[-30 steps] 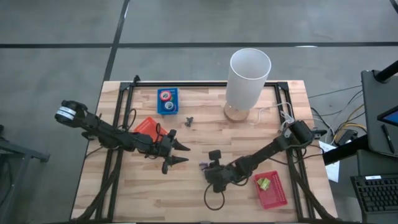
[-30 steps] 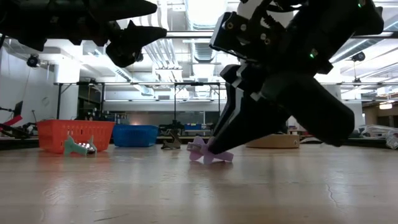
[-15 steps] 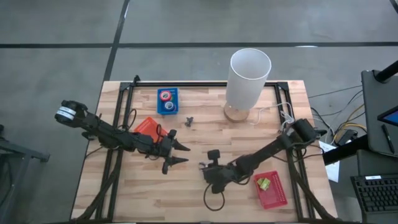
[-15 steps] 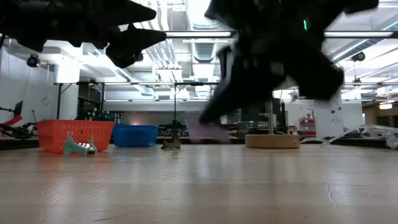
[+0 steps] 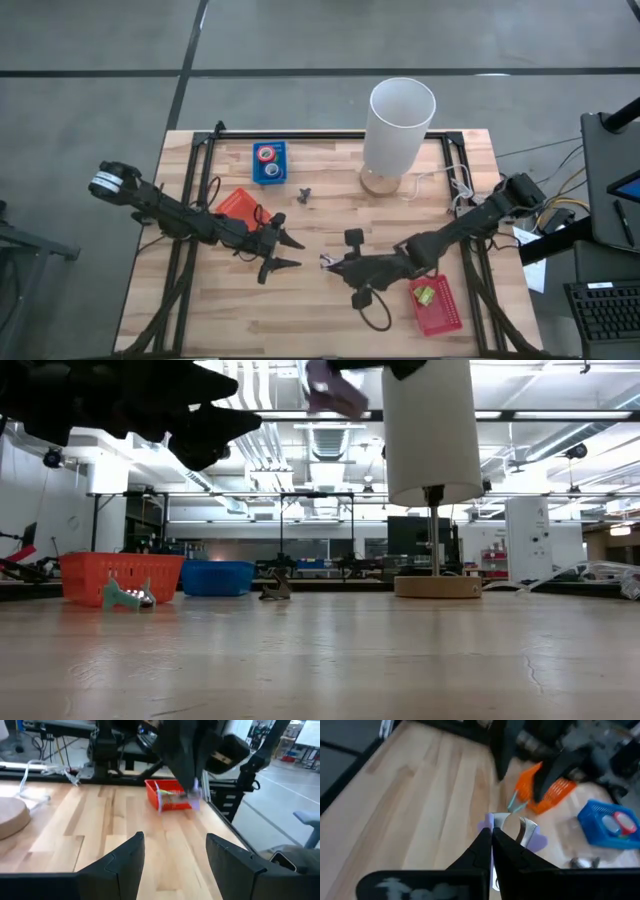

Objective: Pick and place Stapler, Stapler remover, tape
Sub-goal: Put the purple staple remover into the orange bin

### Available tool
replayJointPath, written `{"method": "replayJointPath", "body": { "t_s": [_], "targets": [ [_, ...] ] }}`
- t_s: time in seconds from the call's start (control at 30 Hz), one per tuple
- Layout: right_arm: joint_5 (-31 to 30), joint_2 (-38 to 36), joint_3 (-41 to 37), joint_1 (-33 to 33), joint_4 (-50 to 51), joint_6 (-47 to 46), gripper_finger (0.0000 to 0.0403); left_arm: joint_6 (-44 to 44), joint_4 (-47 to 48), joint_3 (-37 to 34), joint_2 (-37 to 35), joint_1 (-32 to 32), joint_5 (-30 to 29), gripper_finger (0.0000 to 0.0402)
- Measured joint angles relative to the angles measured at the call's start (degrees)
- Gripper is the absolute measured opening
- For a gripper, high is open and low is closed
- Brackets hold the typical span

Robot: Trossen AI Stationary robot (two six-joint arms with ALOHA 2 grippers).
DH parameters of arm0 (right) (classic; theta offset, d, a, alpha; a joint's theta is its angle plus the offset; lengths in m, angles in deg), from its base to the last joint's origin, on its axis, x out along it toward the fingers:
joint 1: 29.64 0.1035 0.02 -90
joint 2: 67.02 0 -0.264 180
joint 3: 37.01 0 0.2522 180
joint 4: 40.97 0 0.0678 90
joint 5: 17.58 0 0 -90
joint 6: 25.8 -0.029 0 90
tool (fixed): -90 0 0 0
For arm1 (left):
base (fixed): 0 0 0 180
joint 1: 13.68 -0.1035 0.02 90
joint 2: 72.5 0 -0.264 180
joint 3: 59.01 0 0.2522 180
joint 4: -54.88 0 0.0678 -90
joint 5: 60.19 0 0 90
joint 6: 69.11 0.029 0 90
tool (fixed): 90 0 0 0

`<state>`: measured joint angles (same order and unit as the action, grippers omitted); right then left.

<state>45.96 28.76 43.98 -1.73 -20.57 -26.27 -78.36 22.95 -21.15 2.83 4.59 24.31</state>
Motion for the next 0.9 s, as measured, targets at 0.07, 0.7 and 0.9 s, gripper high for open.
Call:
{"method": "replayJointPath", "body": {
  "t_s": [0.07,0.7,0.9],
  "targets": [
    [-0.02,-0.94,-0.01,-0.04,-1.31,0.86,0.0008,0.02,-0.83,0.02,0.9,0.08,-0.17,0.0213],
    [4.12,-1.11,-0.29,-0.44,-2.4,0.67,0.0008,-2.75,-0.41,10.84,13.66,0.04,-6.53,0.0213],
    [4.02,-1.11,-0.6,-0.44,-2.54,0.51,0.0008,-3.23,-0.37,10.82,12.92,-0.03,-7.45,0.0213]
  ]
}}
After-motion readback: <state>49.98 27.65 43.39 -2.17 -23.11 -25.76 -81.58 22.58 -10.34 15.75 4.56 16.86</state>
